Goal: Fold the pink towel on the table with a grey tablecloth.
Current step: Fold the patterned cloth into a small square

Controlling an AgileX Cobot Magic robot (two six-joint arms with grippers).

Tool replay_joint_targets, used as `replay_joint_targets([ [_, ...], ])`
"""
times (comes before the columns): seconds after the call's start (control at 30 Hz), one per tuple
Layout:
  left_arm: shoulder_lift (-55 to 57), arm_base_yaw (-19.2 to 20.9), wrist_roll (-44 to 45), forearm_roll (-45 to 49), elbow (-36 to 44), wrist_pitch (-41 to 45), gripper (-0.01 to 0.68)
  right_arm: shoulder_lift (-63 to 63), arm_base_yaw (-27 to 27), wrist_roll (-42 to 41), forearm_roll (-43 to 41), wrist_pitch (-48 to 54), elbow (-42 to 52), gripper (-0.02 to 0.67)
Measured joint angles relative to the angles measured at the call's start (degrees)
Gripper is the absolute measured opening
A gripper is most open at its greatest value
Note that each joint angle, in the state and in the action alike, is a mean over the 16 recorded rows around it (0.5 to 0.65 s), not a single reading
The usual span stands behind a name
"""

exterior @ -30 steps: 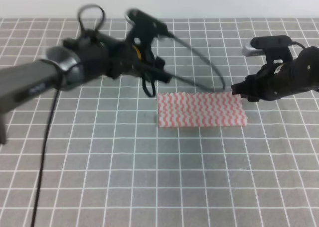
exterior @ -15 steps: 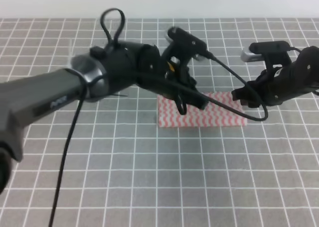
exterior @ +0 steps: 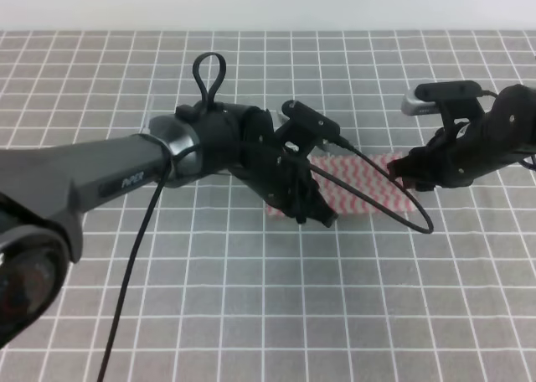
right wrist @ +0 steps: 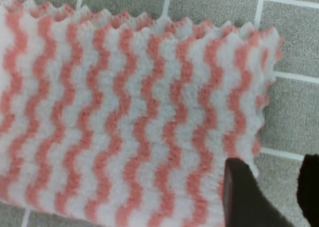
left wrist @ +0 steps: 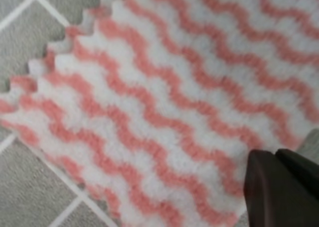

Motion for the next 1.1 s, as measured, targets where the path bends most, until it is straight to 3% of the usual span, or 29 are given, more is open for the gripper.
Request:
replay_joint_targets([
  [0.73, 2.9, 2.4, 0.1, -3.1, -2.8, 0.4, -0.001, 4.9, 0.0, 0.0, 2.0, 6.7, -5.3, 0.309],
  [1.1, 4.0, 2.7, 0.1, -3.3, -2.8, 1.0, -0.001, 6.2, 0.0, 0.0, 3.0, 6.1, -5.5, 0.237],
])
